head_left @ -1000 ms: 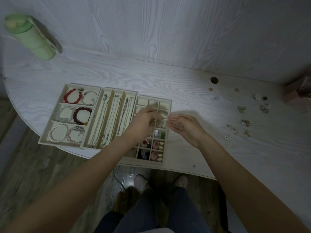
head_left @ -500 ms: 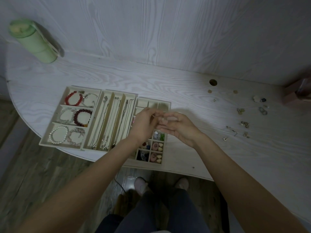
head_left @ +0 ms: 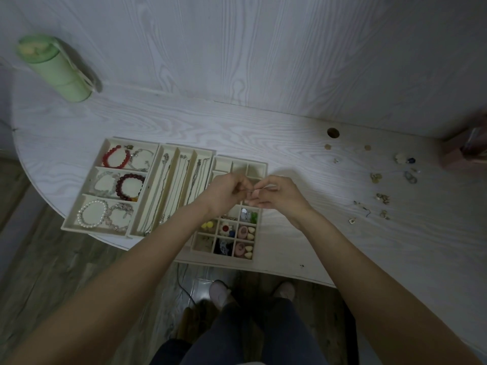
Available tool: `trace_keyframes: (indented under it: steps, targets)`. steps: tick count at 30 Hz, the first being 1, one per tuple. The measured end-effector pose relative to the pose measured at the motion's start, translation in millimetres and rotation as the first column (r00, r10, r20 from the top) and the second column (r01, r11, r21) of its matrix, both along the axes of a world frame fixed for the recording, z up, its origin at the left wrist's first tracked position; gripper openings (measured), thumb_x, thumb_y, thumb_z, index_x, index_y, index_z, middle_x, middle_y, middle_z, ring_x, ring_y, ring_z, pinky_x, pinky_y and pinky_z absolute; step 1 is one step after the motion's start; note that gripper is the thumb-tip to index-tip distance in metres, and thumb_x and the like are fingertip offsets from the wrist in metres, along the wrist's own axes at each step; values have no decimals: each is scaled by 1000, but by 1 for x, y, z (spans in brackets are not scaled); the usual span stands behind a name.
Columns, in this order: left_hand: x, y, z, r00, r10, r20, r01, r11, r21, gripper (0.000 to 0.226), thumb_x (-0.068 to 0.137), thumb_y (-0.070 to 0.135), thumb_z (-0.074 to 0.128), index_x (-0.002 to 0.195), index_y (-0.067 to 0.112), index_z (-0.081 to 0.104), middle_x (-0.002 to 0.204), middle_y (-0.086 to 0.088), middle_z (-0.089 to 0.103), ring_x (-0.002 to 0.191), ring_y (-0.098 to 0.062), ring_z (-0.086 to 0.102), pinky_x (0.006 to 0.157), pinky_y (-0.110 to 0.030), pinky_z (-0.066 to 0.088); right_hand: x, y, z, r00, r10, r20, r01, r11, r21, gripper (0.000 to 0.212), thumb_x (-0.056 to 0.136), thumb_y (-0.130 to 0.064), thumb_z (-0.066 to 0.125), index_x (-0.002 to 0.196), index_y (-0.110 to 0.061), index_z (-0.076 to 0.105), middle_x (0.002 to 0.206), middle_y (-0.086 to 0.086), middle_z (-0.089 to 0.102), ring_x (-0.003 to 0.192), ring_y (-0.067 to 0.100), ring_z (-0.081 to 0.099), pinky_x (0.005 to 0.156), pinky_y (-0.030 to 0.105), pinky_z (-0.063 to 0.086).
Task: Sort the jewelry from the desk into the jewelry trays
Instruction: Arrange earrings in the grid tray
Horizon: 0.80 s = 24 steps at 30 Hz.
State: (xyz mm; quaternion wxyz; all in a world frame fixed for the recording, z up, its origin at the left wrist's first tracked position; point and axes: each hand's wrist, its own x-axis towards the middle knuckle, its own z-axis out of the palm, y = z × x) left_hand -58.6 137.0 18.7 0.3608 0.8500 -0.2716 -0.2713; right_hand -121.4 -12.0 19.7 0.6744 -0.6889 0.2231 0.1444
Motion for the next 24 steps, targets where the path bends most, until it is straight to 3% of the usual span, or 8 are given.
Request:
trace_keyframes:
  steps: [5, 9, 11, 13, 15, 18, 21, 24]
  targets:
    - [-2, 2, -1, 976, 107, -189, -129, 986, -108, 12, 89, 2, 59, 91, 14, 61, 80, 4, 61, 79, -13, 58, 74, -20, 47, 5, 2, 1, 997, 64, 38, -53, 971, -235, 12, 87, 0, 62, 82, -11, 61, 75, 3, 68, 63, 8, 65, 61, 17, 49]
    - [2, 1, 0, 962, 170, -214, -203, 969, -144, 25, 84, 1, 65, 94, 16, 48, 77, -3, 64, 79, -23, 65, 77, -34, 51, 9, 3, 3, 966, 257, 17, -216, 842, -495, 7, 87, -9, 65, 93, -12, 65, 96, 1, 68, 87, 12, 63, 79, 24, 51]
    - [6, -1, 5, 966, 171, -192, -196, 973, -122, 28, 84, 4, 66, 97, 15, 44, 76, -1, 65, 73, -18, 64, 70, -28, 50, 8, 5, 1, 939, 343, 4, -290, 800, -525, 18, 87, -13, 67, 104, -10, 63, 103, 4, 68, 96, 16, 62, 85, 30, 49]
    - [9, -1, 10, 972, 164, -167, -179, 981, -79, 32, 83, 6, 68, 100, 16, 43, 73, 4, 63, 67, -10, 60, 61, -20, 45, 8, 6, 1, 928, 373, 1, -308, 770, -559, 18, 86, -15, 68, 103, -9, 64, 100, 8, 69, 94, 19, 63, 82, 31, 48]
    - [13, -2, 12, 972, 161, -172, -170, 985, -41, 37, 81, 8, 71, 104, 16, 43, 74, 5, 63, 64, -5, 58, 56, -17, 40, 7, 6, 0, 930, 366, 39, -276, 765, -582, 10, 85, -14, 68, 92, -7, 67, 91, 6, 71, 86, 17, 64, 77, 25, 48]
    - [16, -5, 12, 965, 162, -205, -166, 986, -3, 45, 77, 13, 76, 104, 15, 39, 79, -1, 65, 65, -7, 58, 57, -19, 40, 5, 5, -1, 920, 375, 112, -221, 734, -642, 2, 83, -8, 68, 84, -8, 70, 79, -2, 64, 72, 6, 56, 64, 5, 38]
    - [18, -5, 13, 951, 198, -239, -211, 977, -33, 48, 76, 17, 77, 103, 13, 38, 84, -4, 64, 69, -12, 60, 60, -21, 45, 4, 5, -3, 930, 335, 153, -181, 778, -601, 14, 85, -8, 65, 75, -18, 66, 74, -2, 64, 69, 7, 57, 59, 11, 37]
    - [16, -5, 14, 885, 206, -418, -313, 927, -206, 31, 88, 15, 63, 106, 9, 39, 83, -11, 64, 63, -14, 66, 63, -25, 56, 5, 5, -4, 976, 143, 164, -72, 924, -377, 23, 86, -4, 63, 72, -22, 63, 68, -11, 62, 59, -8, 56, 61, 11, 42]
